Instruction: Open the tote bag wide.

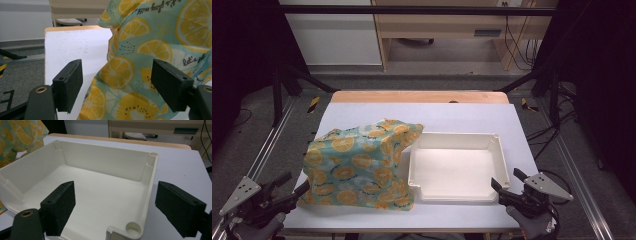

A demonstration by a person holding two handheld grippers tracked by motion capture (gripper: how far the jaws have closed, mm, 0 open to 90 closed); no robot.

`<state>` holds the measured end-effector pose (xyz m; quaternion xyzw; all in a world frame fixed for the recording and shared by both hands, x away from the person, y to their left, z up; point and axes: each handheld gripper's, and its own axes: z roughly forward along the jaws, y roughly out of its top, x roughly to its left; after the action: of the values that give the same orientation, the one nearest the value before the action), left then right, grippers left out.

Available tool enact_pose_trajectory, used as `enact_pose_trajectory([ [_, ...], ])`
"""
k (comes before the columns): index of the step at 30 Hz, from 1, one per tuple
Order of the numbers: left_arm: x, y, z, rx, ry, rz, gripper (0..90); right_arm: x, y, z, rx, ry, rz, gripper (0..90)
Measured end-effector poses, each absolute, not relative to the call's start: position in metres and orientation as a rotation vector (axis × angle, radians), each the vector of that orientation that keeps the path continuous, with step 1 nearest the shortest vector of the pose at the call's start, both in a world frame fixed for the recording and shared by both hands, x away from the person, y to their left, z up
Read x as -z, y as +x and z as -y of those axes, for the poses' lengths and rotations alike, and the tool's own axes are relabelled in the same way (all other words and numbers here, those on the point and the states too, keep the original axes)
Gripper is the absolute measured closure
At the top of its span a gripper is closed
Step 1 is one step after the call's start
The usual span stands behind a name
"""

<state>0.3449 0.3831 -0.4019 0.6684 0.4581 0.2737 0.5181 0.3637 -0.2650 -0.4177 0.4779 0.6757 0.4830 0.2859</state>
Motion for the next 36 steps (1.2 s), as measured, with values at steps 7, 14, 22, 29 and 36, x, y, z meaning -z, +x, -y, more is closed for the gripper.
enact_pose_trajectory([
  [7, 0.400, 0.343, -0.383, -0.652, 1.593, -1.096, 25.9, 0.416, 0.363, 0.262, -1.295, 1.265, -1.824, 19.4],
  [14, 0.396, 0.342, -0.382, -0.648, 1.588, -1.088, 26.2, 0.413, 0.365, 0.254, -1.304, 1.258, -1.834, 22.1],
  [22, 0.388, 0.338, -0.379, -0.656, 1.582, -1.068, 26.2, 0.407, 0.368, 0.244, -1.331, 1.237, -1.855, 24.0],
  [29, 0.382, 0.335, -0.376, -0.655, 1.572, -1.057, 26.2, 0.400, 0.372, 0.232, -1.358, 1.215, -1.867, 25.7],
  [36, 0.379, 0.335, -0.368, -0.654, 1.578, -1.038, 26.2, 0.395, 0.375, 0.217, -1.374, 1.182, -1.880, 27.7],
])
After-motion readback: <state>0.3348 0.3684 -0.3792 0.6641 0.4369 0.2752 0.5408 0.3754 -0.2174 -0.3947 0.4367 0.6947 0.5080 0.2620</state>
